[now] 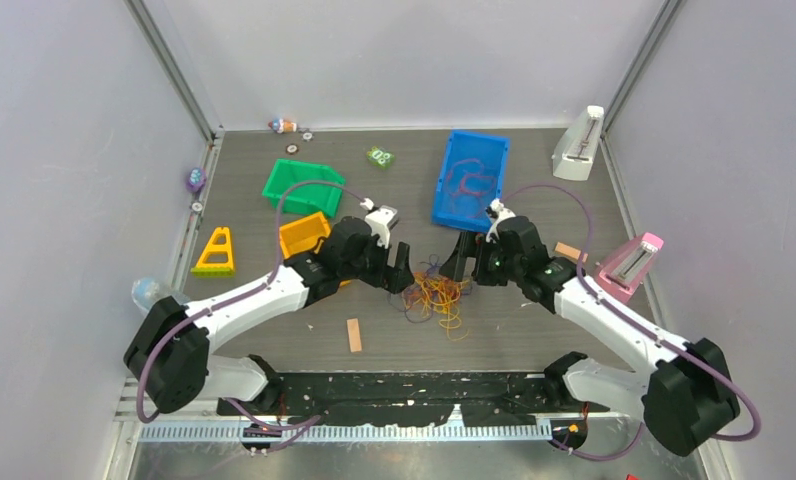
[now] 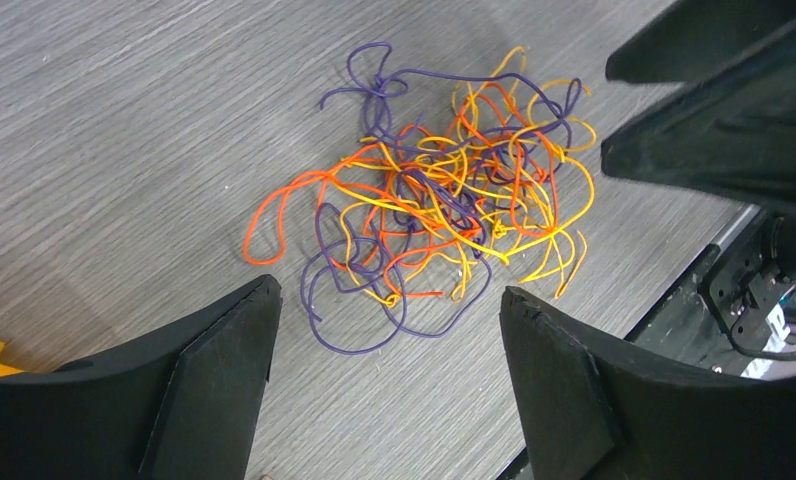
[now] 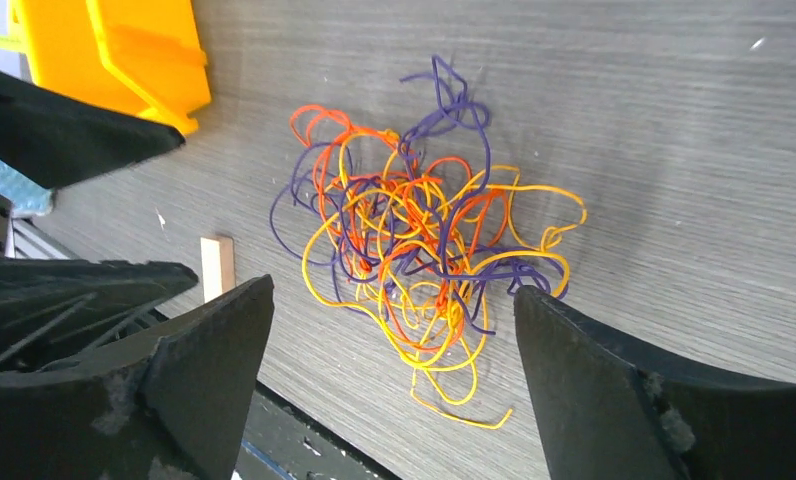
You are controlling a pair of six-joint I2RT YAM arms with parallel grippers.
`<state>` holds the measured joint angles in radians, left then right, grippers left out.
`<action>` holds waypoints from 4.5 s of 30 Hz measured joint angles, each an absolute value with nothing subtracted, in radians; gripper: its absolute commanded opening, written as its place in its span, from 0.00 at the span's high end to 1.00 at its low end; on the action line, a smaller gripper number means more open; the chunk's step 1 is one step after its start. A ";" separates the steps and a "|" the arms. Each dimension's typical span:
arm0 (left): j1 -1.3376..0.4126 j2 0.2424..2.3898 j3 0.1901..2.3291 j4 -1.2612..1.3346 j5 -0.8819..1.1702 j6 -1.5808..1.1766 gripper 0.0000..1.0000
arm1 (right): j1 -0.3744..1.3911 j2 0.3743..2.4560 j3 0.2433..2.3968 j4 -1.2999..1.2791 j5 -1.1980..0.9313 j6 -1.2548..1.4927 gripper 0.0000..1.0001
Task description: Untangle the cables
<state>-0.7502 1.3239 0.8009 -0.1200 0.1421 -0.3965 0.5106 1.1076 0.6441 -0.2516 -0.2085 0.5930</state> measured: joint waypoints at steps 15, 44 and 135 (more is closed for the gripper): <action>-0.786 1.374 0.780 -0.069 0.208 -0.385 0.32 | 0.483 1.153 0.666 -0.344 -0.133 0.409 0.45; -0.695 1.534 0.657 -0.006 0.278 -0.736 0.96 | 0.685 1.296 0.677 -0.231 -0.165 0.342 0.10; -0.199 1.125 1.748 -0.552 0.418 -0.493 1.00 | 0.425 0.795 0.550 -0.181 -0.030 0.360 0.04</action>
